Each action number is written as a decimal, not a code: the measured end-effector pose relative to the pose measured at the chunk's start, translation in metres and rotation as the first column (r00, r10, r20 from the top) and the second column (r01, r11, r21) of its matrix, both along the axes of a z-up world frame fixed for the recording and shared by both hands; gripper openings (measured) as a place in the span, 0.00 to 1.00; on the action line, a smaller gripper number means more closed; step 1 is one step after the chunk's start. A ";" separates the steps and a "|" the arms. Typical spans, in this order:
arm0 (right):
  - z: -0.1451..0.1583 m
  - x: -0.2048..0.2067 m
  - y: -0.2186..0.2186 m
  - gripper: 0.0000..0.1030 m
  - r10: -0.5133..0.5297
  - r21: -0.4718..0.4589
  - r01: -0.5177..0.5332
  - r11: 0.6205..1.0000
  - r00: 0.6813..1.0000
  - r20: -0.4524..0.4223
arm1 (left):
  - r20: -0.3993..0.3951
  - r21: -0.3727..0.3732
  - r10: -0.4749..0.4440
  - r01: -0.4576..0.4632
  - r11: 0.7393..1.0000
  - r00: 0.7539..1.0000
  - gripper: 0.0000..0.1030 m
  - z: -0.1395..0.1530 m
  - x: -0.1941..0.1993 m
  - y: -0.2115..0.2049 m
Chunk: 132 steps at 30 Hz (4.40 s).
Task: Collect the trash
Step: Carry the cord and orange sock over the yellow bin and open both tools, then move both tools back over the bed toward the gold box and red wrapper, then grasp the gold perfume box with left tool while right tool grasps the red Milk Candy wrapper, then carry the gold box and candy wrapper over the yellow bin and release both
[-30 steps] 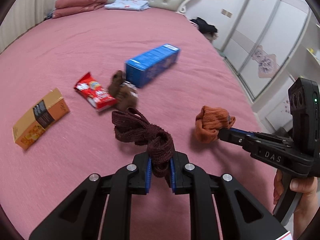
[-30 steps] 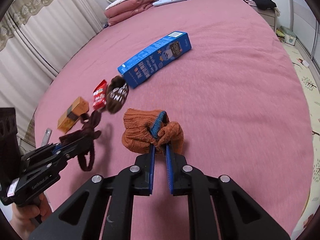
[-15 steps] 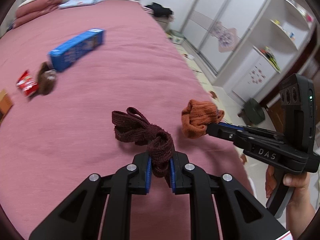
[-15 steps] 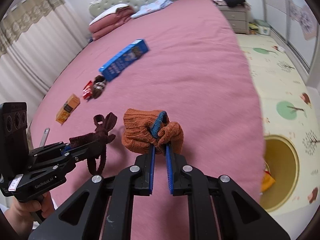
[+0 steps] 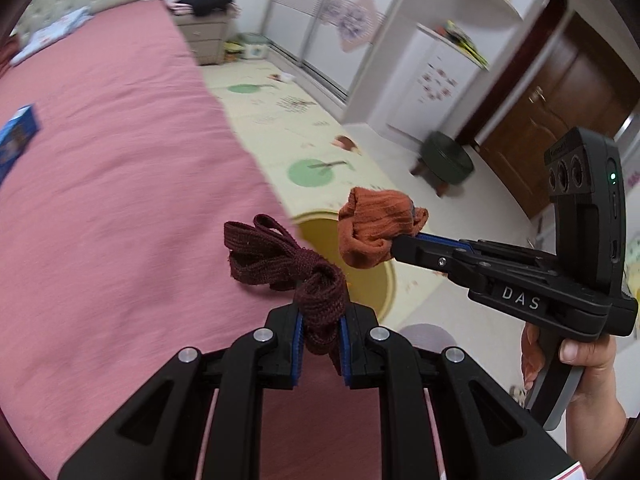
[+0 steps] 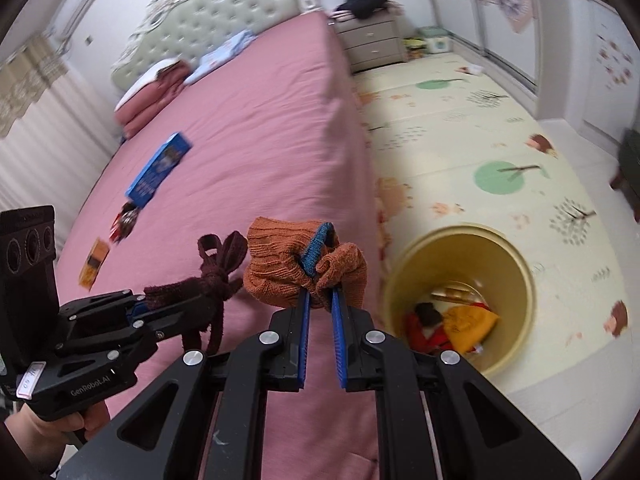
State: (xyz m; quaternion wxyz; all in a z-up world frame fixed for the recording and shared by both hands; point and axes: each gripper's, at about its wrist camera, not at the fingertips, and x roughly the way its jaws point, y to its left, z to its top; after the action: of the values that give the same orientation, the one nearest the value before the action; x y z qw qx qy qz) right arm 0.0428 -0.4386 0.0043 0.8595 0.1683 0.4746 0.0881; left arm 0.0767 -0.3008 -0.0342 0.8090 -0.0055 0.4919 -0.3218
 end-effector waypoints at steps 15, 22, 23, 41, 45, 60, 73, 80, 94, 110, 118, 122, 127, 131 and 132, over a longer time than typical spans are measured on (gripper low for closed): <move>-0.014 -0.020 -0.076 0.11 -0.163 -0.024 0.162 0.986 0.986 -0.021 | -0.076 -0.010 -0.171 0.171 0.985 0.982 0.14 -0.031 0.016 -0.091; -0.019 -0.012 -0.088 0.11 -0.198 -0.038 0.196 0.980 0.980 -0.037 | -0.130 -0.008 -0.198 0.198 0.980 0.972 0.32 -0.048 0.027 -0.108; -0.019 -0.012 -0.090 0.11 -0.204 -0.033 0.203 0.979 0.978 -0.036 | -0.135 0.000 -0.194 0.195 0.981 0.972 0.68 -0.049 0.027 -0.108; 0.000 -0.003 -0.054 0.11 -0.126 -0.022 0.126 0.992 0.992 0.003 | 0.032 0.034 -0.036 0.035 0.999 0.999 0.92 -0.012 0.023 -0.037; 0.009 0.010 -0.020 0.11 -0.058 -0.024 0.058 0.998 0.998 0.020 | 0.098 0.055 0.001 -0.006 0.998 0.995 0.92 0.003 0.020 -0.007; 0.015 0.046 0.159 0.24 0.264 -0.038 -0.262 0.964 0.964 0.040 | 0.213 0.109 0.267 -0.295 0.949 0.940 0.92 0.024 0.014 0.170; 0.003 0.071 0.301 0.39 0.438 -0.049 -0.436 0.899 0.899 0.035 | 0.265 0.144 0.468 -0.514 0.845 0.843 0.92 0.031 0.011 0.336; -0.004 0.083 0.364 0.49 0.514 -0.058 -0.512 0.857 0.857 0.032 | 0.294 0.178 0.502 -0.563 0.807 0.813 0.92 0.029 0.016 0.392; 0.002 0.118 0.439 0.60 0.551 -0.067 -0.547 0.834 0.832 0.064 | 0.264 0.285 0.434 -0.500 0.818 0.861 0.92 0.009 0.060 0.469; -0.010 0.172 0.496 0.57 0.609 -0.115 -0.604 0.789 0.792 0.022 | 0.117 0.213 0.430 -0.446 0.869 0.895 0.36 -0.044 0.079 0.484; -0.019 0.192 0.517 0.55 0.633 -0.143 -0.626 0.767 0.774 0.005 | 0.070 0.080 0.508 -0.513 0.855 0.858 0.36 -0.034 0.064 0.501; -0.035 0.209 0.531 0.52 0.629 -0.143 -0.628 0.765 0.776 -0.040 | 0.057 0.050 0.535 -0.537 0.842 0.843 0.36 -0.027 0.060 0.501; -0.045 0.211 0.533 0.30 0.608 -0.121 -0.612 0.782 0.791 -0.071 | 0.026 0.033 0.582 -0.583 0.812 0.813 0.36 -0.027 0.055 0.500; -0.038 0.194 0.525 0.27 0.626 -0.113 -0.627 0.771 0.779 -0.049 | 0.005 0.035 0.597 -0.597 0.801 0.802 0.36 -0.030 0.049 0.497; -0.035 0.189 0.522 0.27 0.628 -0.106 -0.629 0.770 0.777 -0.045 | 0.006 0.044 0.599 -0.598 0.800 0.801 0.36 -0.030 0.048 0.494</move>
State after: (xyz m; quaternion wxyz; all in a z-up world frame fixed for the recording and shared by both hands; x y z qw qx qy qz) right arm 0.2317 0.0833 -0.0307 0.7872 -0.0495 0.5108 0.3420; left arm 0.1242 0.1929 -0.0647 0.8670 -0.1442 0.4753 -0.0393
